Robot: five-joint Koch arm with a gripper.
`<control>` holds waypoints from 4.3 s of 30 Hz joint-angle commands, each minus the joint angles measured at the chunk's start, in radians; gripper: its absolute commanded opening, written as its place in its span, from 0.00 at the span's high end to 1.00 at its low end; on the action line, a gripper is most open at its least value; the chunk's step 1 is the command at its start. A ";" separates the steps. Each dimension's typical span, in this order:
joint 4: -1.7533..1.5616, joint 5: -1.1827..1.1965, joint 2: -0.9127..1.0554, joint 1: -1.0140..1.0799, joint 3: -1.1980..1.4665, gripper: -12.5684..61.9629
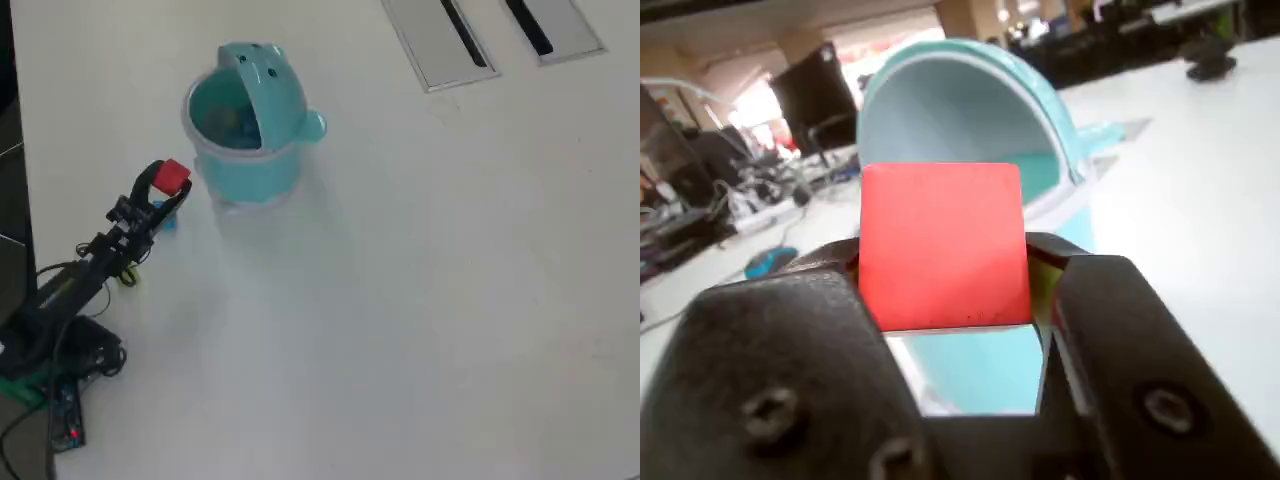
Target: Grasp RGB lego blocks and put them in the bin one by one.
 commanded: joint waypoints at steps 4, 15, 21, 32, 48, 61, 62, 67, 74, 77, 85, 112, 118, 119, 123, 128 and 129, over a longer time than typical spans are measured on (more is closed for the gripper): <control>0.046 -0.115 -0.086 -0.028 -0.224 0.73; 0.055 -0.199 -0.453 -0.054 -0.604 0.76; 0.052 -0.199 -0.581 -0.052 -0.759 0.76; 0.020 -0.202 -0.759 -0.054 -0.965 0.76; 0.000 -0.634 -0.808 -0.091 -0.977 0.40; -0.002 -0.575 -0.591 -0.133 -0.724 0.41; -0.005 -0.591 -0.555 -0.143 -0.686 0.41; -0.006 -0.604 -0.399 -0.199 -0.497 0.36; 0.011 -0.535 -0.213 -0.287 -0.276 0.40; 0.066 -0.531 -0.124 -0.325 -0.181 0.40; 0.209 -0.529 0.104 -0.388 0.058 0.39; 0.704 -0.594 0.190 -0.592 0.262 0.38; 0.704 -0.641 0.187 -0.543 0.316 0.39; 0.704 -0.655 0.187 -0.526 0.322 0.39; 0.707 -0.684 0.187 -0.479 0.354 0.39; 0.701 -0.721 0.183 -0.465 0.387 0.39; 0.699 -0.721 0.181 -0.465 0.388 0.39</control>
